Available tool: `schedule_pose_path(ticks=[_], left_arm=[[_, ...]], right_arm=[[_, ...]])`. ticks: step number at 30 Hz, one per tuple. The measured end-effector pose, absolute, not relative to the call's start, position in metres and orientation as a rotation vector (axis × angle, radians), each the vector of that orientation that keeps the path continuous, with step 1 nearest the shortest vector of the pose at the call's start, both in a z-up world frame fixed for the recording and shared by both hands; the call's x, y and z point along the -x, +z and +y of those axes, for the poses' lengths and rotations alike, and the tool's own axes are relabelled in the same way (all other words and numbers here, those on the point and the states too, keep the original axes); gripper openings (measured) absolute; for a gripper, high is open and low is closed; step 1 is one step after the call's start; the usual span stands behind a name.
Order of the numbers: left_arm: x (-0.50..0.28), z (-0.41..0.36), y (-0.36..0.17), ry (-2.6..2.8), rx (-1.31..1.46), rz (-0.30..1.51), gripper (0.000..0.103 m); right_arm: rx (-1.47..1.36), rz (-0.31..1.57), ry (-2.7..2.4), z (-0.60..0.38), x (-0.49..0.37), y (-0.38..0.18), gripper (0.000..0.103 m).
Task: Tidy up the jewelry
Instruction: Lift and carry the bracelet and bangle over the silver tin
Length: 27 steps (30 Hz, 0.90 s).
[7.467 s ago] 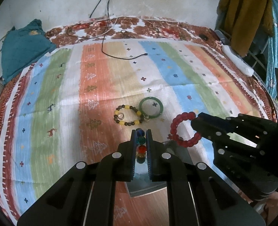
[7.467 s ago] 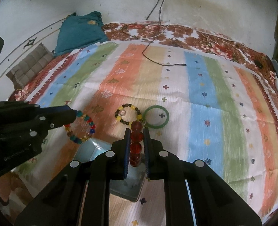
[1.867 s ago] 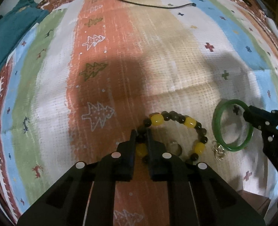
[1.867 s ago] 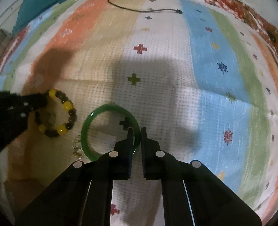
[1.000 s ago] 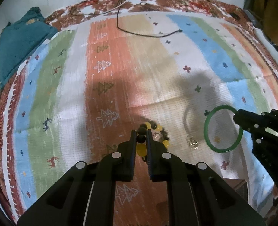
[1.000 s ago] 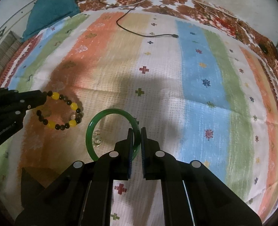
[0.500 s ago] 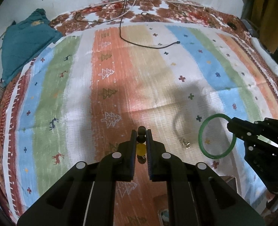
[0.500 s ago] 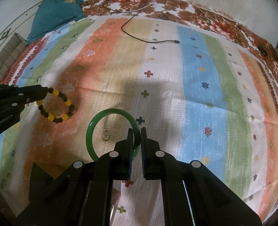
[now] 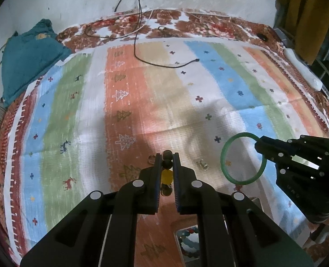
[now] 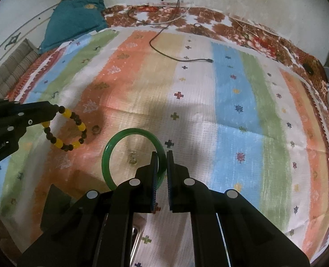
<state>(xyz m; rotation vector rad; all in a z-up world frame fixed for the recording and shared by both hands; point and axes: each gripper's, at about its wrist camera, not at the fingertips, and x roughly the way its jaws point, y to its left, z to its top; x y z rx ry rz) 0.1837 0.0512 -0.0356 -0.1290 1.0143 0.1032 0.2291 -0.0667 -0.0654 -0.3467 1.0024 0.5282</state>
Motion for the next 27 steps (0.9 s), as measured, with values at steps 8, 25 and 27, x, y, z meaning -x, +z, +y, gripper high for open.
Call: schedule_pose_path(ticks=[8,25,27], left_arm=[[-0.164,0.040,-0.023,0.068,0.156,0.980,0.009],[-0.132,0.017,-0.007,0.038,0.130,0.929,0.009],[-0.127,0.014,-0.005,0.036,0.127,0.924,0.009]], right_arm=[[0.339,0.966,0.526,-0.075,-0.214,-0.054,0.009],[0.329,0.950,0.544,-0.083,-0.187,-0.046,0.009],[0.326,0.942,0.540,-0.085,-0.184,-0.046,0.009]])
